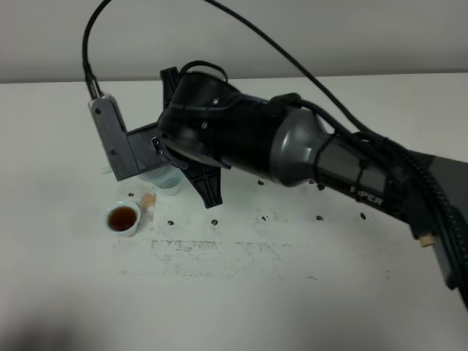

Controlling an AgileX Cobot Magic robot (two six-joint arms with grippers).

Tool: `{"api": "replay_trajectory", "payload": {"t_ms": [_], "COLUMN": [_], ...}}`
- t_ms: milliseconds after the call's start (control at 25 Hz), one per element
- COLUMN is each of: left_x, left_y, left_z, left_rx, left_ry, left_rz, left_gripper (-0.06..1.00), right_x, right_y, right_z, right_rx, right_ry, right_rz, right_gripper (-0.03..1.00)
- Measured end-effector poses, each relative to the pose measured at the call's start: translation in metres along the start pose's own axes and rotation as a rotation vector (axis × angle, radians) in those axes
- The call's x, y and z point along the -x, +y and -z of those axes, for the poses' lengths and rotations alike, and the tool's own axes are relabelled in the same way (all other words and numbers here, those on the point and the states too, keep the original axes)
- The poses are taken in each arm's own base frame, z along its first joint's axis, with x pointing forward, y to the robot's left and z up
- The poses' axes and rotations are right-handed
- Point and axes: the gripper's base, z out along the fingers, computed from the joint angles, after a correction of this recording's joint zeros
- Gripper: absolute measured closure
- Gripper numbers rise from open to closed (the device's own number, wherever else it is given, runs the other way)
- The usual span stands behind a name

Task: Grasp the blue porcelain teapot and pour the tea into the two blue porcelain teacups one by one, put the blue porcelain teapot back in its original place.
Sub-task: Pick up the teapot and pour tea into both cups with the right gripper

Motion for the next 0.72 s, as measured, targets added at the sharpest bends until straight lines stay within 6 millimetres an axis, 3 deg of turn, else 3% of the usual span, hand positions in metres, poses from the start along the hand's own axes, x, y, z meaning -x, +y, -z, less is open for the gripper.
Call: {"api": "replay_trajectory", "payload": {"t_ms": [120, 320, 520, 720], "left_x": [0.0, 0.0, 0.0, 0.0], "left_y": [0.0, 0.0, 0.0, 0.0], "left_z": [0.0, 0.0, 0.0, 0.0], "left_rx": [0.0, 0.0, 0.0, 0.0], "left_ry": [0.0, 0.0, 0.0, 0.0], "left_rz": [0.0, 0.0, 0.0, 0.0], "left_gripper": [0.31, 0.31, 0.31, 0.31], "right_x": [-0.008, -0.008, 0.001, 0.005], "right_y": [0.006, 0.026, 0.036, 0.047], "right_z": [0.015, 0.015, 0.001, -0.021], "right_rx": [0.16, 0.4, 0.413, 0.413], "right_ry": [-0.013, -0.003, -0.086, -0.091], "right_rz": [-0.207, -0.48, -0.614, -0.639], "right_gripper": [0.93, 0.93, 0.93, 0.93]}}
